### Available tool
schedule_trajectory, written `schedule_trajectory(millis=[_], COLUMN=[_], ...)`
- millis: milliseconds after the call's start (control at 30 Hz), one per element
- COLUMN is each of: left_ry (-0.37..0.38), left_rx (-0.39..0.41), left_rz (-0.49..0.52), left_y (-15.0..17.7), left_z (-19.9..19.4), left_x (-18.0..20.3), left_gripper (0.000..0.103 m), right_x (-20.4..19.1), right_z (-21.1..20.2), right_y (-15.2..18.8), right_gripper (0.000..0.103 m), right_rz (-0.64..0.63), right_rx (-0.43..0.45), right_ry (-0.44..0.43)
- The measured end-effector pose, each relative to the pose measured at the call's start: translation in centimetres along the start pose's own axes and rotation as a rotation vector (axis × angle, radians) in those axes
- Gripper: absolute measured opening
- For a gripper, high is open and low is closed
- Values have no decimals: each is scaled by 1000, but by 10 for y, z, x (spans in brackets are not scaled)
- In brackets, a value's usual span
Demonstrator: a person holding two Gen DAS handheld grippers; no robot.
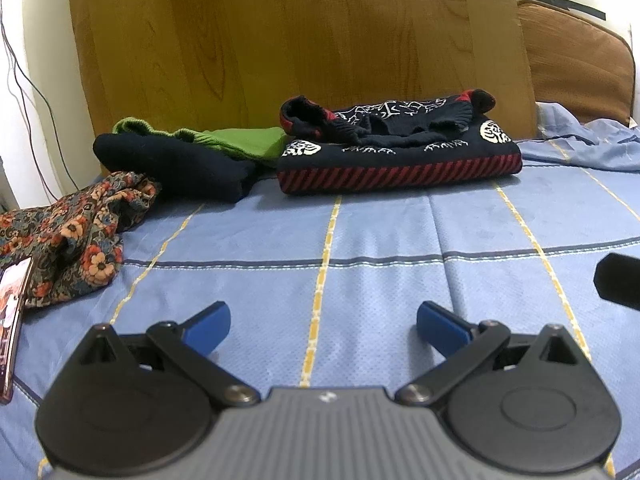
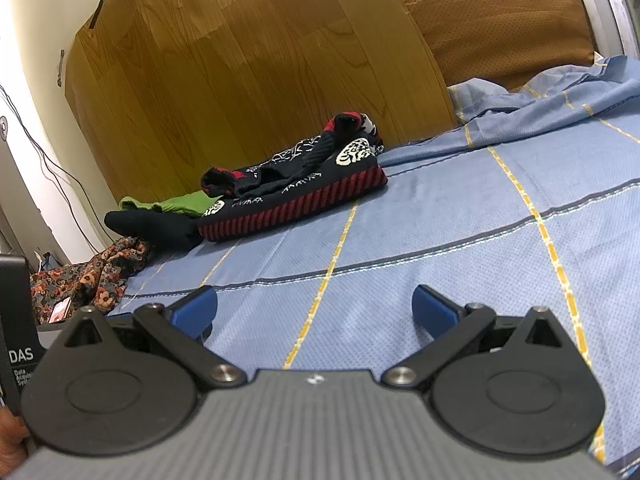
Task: Fold small clothes
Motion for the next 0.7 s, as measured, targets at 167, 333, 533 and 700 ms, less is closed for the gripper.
schedule_trajectory(millis=[167,333,533,700], left_ry=[-1,-2,-4,-14], left_rx=[-2,-3,-4,3], left_rz=[-4,-8,-14,-19], left_y=[0,0,-1,-2], left_z=[0,0,1,0], left_x=[0,-1,-2,-4], left_gripper=[103,103,103,103], right_x=[0,0,0,0], right_z=[0,-1,-1,-1], right_y=[0,-1,-2,-2], right_gripper=[103,103,103,103], right_rz=[2,5,11,10], right_rx=[2,6,11,11], right_ry=[-2,-3,-2,-2])
Point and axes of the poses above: each gripper's, at about its wrist camera, not at the fingertips, and z roughly the way its jaws point, x to its right, y to its underside, the point moved 10 cm from there along z, roughly the way its jaws point, and after that the axes turned 9 degrees about x, right-handed, at the moved point
